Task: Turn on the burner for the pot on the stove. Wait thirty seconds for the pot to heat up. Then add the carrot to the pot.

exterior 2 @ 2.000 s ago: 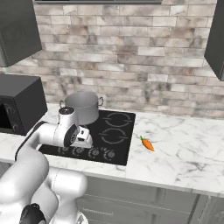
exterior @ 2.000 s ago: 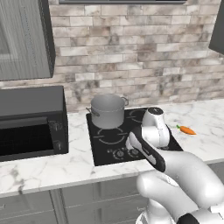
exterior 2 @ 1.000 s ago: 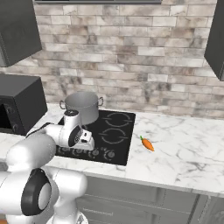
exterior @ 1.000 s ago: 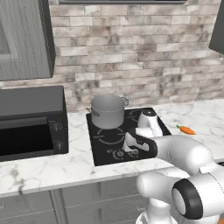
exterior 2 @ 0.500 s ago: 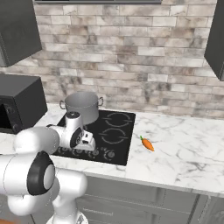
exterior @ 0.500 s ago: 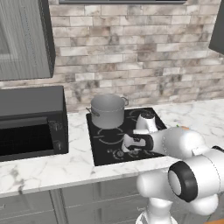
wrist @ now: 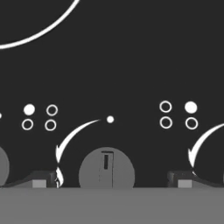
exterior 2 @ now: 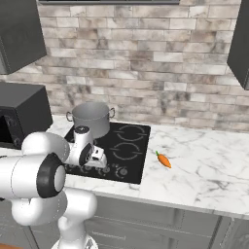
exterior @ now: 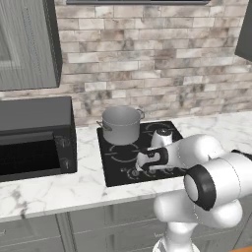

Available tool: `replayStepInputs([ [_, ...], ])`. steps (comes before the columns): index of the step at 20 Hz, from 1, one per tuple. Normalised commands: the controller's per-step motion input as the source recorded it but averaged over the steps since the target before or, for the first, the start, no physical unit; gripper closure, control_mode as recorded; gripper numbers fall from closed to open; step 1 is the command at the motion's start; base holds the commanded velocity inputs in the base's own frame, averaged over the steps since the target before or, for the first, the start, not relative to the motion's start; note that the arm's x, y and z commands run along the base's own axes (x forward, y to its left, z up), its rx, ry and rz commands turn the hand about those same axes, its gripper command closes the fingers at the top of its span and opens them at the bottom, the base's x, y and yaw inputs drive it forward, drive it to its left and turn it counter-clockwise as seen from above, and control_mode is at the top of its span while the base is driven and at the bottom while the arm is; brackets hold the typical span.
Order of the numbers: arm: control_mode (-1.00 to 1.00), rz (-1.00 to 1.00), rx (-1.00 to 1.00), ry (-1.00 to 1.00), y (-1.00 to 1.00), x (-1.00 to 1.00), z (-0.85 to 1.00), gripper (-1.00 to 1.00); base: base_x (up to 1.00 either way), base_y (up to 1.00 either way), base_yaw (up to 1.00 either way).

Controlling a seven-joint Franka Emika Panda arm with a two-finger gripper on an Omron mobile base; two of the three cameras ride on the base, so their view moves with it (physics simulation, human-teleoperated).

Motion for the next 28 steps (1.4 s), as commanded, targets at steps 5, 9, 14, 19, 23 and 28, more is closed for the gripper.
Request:
replayStepInputs([
  [5, -1.0, 0.0, 0.0, -0.02, 0.01, 0.15, -0.2, -1.0, 0.0, 0.0, 0.0],
  [9, -1.0, 0.0, 0.0, 0.0, 0.0, 0.02, -0.36, 1.0, 0.0, 0.0, 0.0],
  [14, -1.0, 0.0, 0.0, 0.0, 0.0, 0.0, -0.38, 1.0, 0.0, 0.0, 0.0],
  [19, -1.0, 0.0, 0.0, 0.0, 0.0, -0.01, -0.38, 1.0, 0.0, 0.0, 0.0],
  [23, -1.0, 0.0, 0.0, 0.0, 0.0, -0.08, -0.42, 1.0, 0.0, 0.0, 0.0],
  [28, -1.0, 0.0, 0.0, 0.0, 0.0, -0.15, -0.41, 1.0, 0.0, 0.0, 0.0],
])
